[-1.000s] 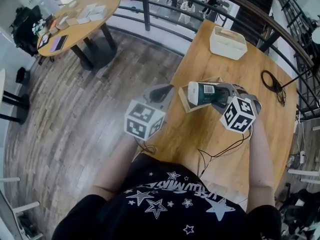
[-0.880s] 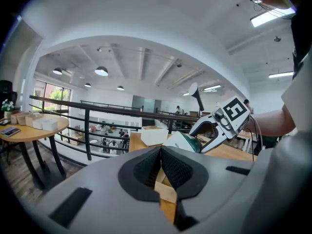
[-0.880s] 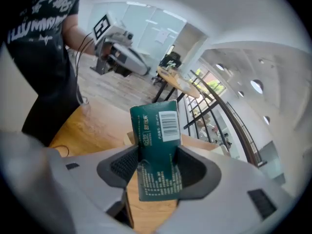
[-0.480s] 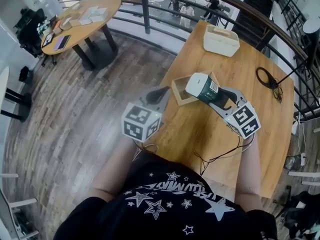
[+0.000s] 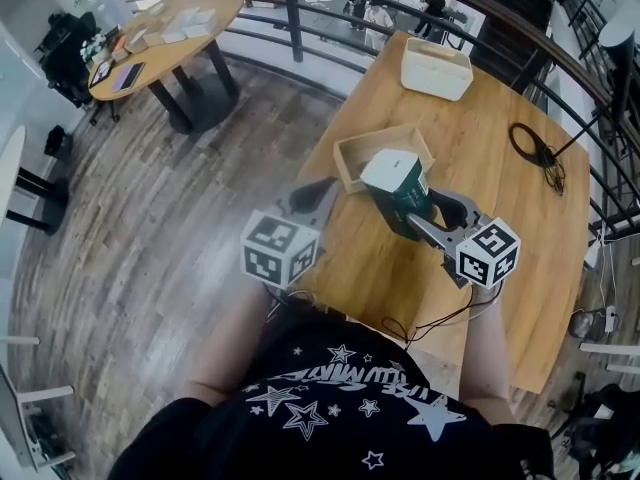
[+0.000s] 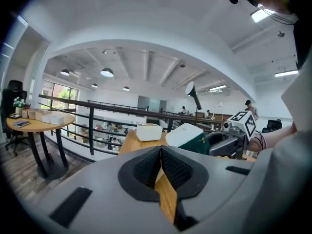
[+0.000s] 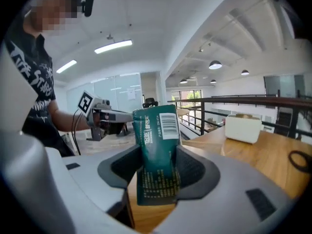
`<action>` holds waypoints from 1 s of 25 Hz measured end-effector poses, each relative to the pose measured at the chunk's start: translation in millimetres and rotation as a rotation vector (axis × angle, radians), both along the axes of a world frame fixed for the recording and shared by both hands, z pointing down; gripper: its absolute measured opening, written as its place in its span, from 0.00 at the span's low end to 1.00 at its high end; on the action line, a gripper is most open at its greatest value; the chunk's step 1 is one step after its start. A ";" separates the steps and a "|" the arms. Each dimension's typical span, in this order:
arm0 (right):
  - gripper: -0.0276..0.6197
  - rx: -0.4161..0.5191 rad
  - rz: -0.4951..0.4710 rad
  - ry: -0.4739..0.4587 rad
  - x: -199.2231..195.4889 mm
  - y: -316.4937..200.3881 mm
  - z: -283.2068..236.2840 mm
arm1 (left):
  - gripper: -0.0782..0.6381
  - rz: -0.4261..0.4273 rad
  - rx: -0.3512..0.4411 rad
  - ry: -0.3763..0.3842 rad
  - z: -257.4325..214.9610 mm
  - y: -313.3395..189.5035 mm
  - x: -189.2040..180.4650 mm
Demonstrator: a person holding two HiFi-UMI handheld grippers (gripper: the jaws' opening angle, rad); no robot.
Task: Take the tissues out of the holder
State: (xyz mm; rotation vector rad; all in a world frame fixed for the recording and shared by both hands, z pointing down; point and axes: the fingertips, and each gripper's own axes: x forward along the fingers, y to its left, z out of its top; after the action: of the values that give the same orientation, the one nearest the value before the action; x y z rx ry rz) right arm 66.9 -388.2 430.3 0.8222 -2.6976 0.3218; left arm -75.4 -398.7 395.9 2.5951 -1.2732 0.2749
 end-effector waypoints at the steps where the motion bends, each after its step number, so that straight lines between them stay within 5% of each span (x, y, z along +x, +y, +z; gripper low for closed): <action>1: 0.41 -0.017 0.010 -0.051 2.2 5.4 -0.3 | 0.13 0.002 -0.001 -0.003 0.9 3.7 2.2; 10: 0.41 -0.139 0.111 -0.559 -10.7 42.2 -22.1 | 0.13 0.050 0.017 -0.001 -5.7 24.4 -9.7; 25: 0.41 -0.206 0.278 -0.846 -68.8 149.5 -35.7 | 0.13 0.165 -0.008 0.027 -9.3 119.8 -72.7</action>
State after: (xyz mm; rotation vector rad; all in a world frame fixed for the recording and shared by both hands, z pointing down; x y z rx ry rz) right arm -1.9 -238.7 394.6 1.1996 -3.1806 1.2314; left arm -148.1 -278.8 386.6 2.6919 -1.0480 0.2729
